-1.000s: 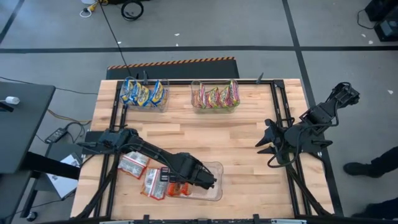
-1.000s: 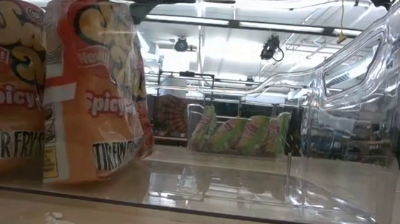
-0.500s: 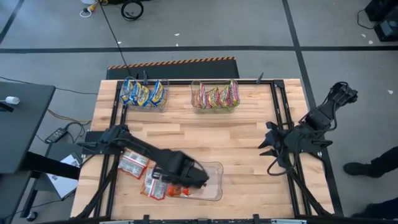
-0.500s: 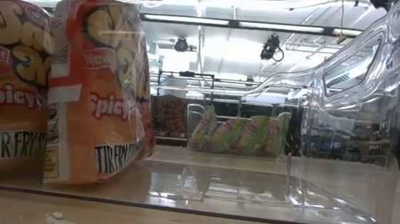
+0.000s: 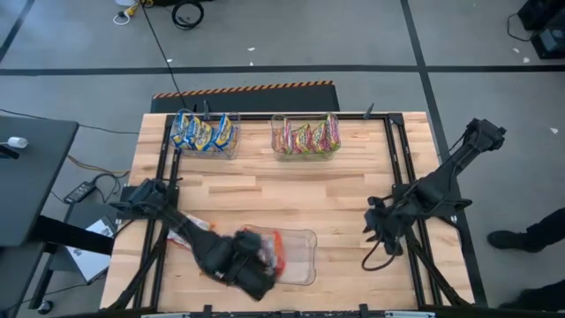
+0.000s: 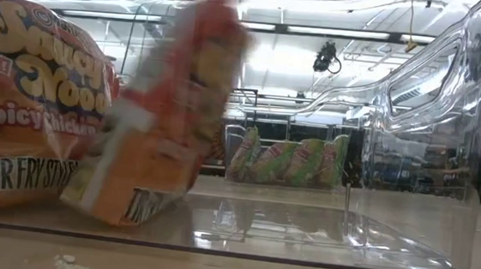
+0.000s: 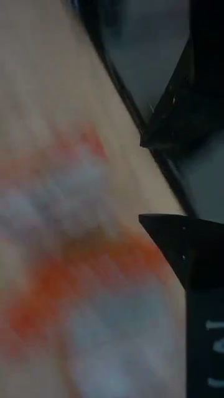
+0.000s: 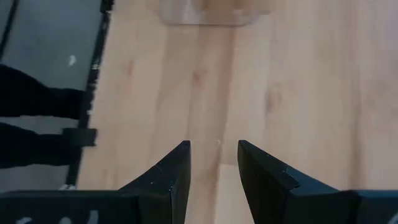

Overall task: Sort Maruchan noodles
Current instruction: Put the orange noodle pack into the bottom transparent bin

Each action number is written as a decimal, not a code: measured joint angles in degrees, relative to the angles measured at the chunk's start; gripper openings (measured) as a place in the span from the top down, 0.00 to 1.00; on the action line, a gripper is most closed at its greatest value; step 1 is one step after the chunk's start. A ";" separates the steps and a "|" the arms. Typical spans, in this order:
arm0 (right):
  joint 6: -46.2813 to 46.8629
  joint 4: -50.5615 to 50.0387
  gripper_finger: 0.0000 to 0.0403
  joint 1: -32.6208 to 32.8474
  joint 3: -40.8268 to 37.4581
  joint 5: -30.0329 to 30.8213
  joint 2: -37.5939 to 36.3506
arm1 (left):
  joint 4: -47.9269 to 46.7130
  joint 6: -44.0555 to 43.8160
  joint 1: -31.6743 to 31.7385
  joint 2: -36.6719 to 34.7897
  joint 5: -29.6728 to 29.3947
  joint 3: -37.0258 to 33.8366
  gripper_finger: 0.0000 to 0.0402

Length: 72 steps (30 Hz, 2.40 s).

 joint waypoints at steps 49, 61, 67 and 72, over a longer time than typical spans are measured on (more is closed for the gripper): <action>10.66 5.02 0.66 0.35 5.24 2.98 10.14 | 23.82 85.23 13.57 21.74 6.60 0.01 0.63; 10.85 4.93 0.66 0.37 5.24 0.61 10.14 | 22.68 85.50 13.04 22.70 4.62 0.09 0.98; 11.50 4.56 0.66 0.50 5.24 -0.57 9.68 | 16.48 83.81 13.00 21.16 2.77 4.01 0.99; 11.53 4.58 0.66 0.50 5.24 -0.53 9.37 | 11.80 82.37 12.08 16.66 -0.54 10.13 0.99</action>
